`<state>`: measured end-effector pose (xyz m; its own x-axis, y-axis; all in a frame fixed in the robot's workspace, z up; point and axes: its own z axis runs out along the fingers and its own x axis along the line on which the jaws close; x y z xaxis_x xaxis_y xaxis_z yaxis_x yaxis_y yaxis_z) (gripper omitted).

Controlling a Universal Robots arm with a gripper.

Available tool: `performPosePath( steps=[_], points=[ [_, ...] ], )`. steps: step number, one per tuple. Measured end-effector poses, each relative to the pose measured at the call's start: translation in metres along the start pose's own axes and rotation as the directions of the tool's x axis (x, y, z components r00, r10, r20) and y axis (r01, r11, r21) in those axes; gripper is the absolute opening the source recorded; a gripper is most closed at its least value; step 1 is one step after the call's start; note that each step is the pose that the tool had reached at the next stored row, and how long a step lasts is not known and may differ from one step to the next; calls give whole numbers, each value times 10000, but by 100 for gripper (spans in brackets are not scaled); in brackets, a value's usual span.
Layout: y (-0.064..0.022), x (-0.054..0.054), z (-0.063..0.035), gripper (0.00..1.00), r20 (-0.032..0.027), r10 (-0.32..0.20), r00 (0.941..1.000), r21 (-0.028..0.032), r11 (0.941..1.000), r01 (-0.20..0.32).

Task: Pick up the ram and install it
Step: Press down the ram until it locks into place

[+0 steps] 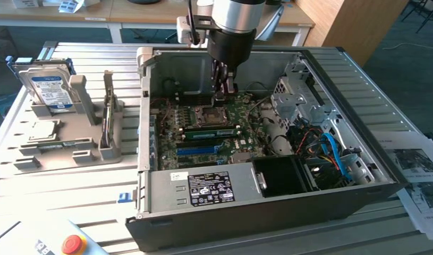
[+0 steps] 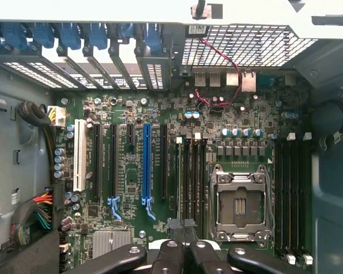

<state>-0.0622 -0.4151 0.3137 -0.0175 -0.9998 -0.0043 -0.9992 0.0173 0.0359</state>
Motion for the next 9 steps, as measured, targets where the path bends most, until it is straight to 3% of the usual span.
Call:
performPosePath(
  steps=[9],
  points=[
    [0, 0, 0, 10, 3, 73, 10000, 1, 10000, -73]
  ],
)
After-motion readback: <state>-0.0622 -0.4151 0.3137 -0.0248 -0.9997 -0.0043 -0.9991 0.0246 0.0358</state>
